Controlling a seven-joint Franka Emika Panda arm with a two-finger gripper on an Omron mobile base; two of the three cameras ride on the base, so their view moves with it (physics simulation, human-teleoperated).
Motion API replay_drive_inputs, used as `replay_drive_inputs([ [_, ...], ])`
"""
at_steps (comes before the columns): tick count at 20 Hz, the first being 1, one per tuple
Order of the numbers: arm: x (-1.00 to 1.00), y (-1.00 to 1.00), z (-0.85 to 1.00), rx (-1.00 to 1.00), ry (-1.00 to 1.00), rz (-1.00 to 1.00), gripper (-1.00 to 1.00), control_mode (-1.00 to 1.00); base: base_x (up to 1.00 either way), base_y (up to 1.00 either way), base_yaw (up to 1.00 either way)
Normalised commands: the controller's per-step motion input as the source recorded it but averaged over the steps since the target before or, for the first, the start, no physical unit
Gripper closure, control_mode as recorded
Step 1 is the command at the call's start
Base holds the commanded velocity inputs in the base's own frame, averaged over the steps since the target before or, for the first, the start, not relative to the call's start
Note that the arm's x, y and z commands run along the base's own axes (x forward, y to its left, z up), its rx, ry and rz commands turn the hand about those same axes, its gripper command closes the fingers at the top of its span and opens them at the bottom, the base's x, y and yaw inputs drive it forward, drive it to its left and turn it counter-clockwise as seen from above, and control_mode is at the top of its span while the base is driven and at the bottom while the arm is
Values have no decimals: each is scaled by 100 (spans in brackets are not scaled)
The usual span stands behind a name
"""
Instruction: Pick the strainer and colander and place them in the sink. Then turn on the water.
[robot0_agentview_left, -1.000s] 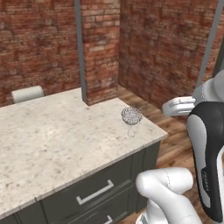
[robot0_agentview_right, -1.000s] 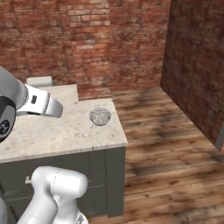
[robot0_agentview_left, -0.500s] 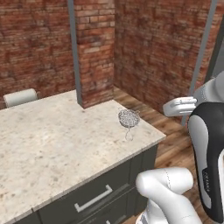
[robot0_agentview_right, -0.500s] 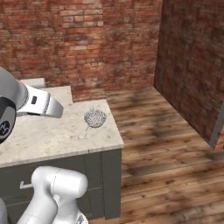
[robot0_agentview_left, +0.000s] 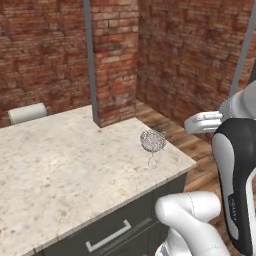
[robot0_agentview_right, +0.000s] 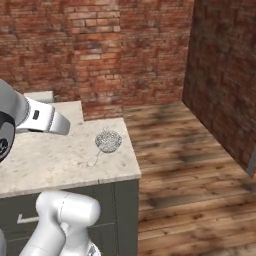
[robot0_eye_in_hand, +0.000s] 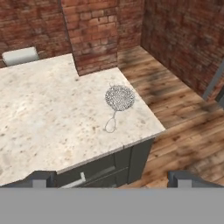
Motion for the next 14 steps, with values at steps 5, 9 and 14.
replay_drive_inputs([
  [5, 0, 0, 0, 0, 0, 0, -100, 100, 42, -69, 39],
  [9, 0, 0, 0, 0, 0, 0, -100, 100, 16, -66, 30],
  [14, 0, 0, 0, 0, 0, 0, -100, 100, 40, 48, 2],
])
